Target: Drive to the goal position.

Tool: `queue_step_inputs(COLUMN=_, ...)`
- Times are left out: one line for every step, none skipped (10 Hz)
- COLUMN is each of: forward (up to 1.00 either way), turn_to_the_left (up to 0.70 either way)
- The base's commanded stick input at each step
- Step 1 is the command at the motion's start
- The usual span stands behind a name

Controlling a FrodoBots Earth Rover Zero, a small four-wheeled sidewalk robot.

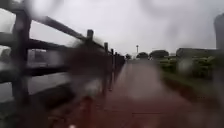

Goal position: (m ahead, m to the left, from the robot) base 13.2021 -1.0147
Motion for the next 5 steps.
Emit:
queue_step_inputs(forward=1.0, turn_to_the_left=-0.2)
queue_step_inputs(forward=1.0, turn_to_the_left=-0.37)
queue_step_inputs(forward=1.0, turn_to_the_left=-0.4)
queue_step_inputs(forward=1.0, turn_to_the_left=-0.4)
queue_step_inputs(forward=1.0, turn_to_the_left=-0.4)
